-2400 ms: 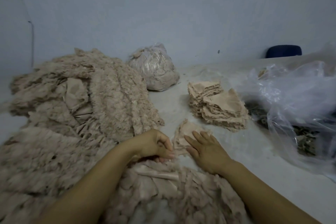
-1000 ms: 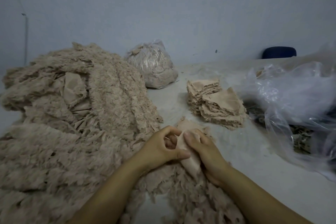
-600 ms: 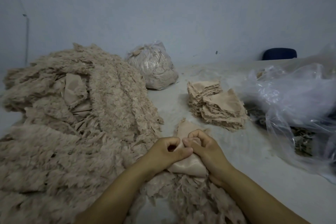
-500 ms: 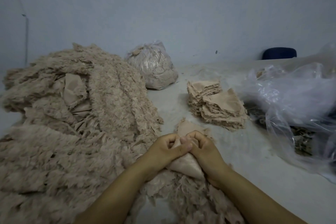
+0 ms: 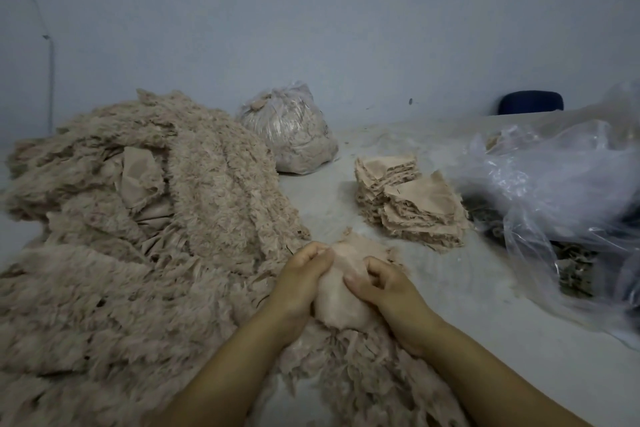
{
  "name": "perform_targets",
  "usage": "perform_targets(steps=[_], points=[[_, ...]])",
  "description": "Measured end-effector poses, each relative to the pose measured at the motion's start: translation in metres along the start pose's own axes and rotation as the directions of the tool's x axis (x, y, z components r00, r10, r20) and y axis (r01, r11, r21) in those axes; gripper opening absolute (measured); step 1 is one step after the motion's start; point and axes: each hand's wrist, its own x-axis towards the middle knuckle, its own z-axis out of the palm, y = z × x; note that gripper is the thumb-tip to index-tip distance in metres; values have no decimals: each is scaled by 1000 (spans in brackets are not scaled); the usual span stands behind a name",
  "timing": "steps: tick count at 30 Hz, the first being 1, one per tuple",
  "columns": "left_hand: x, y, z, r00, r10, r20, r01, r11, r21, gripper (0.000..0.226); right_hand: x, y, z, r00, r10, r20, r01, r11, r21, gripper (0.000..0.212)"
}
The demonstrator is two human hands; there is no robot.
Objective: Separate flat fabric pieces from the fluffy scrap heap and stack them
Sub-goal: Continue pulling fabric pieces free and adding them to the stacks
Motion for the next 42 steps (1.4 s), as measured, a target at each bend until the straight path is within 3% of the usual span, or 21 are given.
perform_targets(steps=[3, 5, 10, 13, 17, 24, 26, 28, 29, 31, 33, 35, 37, 40, 42], points=[[0, 0, 1, 999, -48, -6, 47, 991, -123, 13, 0, 4, 1, 988, -103, -111, 83, 981, -176, 21], [0, -1, 2, 1000, -7, -7, 7, 999, -48, 16, -1, 2, 3, 986, -135, -102, 109, 967, -229, 27], [16, 6, 2, 973, 183, -137, -144, 956, 255, 30, 4, -4, 1, 972, -87, -219, 52, 985, -162, 31], [29, 10, 2, 951, 270, -150, -198, 907, 372, 36, 0, -10, -6, 994, 105, -40, -109, 989, -98, 36], [43, 14, -4, 929, 333, -163, -237, 871, 430, 36, -4, -19, -26, 942, 275, 191, -243, 954, -174, 31], [60, 26, -6, 901, 401, -167, -285, 836, 469, 31, -5, -22, -53, 796, 418, 438, -123, 820, -559, 16], [62, 34, -4, 907, 407, -105, -312, 818, 483, 32, -4, -24, -54, 841, 398, 366, -104, 784, -612, 26], [61, 39, 4, 920, 392, 7, -345, 801, 490, 29, 2, -24, -52, 972, 216, 88, -143, 849, -509, 64], [60, 41, 10, 923, 380, 58, -359, 800, 480, 29, 5, -23, -49, 994, 105, -39, -112, 905, -410, 72], [58, 45, 24, 922, 357, 148, -385, 816, 431, 30, 11, -23, -42, 994, -11, -108, -18, 964, -264, 54], [60, 47, 34, 914, 365, 175, -405, 829, 387, 32, 16, -23, -34, 999, -18, -27, 16, 997, -79, 26], [69, 46, 36, 920, 377, 103, -387, 846, 366, 31, 23, -25, -33, 997, 64, -51, -52, 975, 215, 18], [82, 38, 34, 938, 346, 4, -324, 873, 365, 28, 31, -27, -39, 980, 130, -150, -68, 930, 361, 16], [97, 16, 32, 950, 298, -97, -214, 843, 493, 35, 47, -21, -50, 921, 95, -378, 13, 961, 275, 26], [103, -2, 30, 951, 292, -98, -170, 764, 623, 38, 53, -12, -55, 843, 0, -538, 23, 999, 36, 29]])
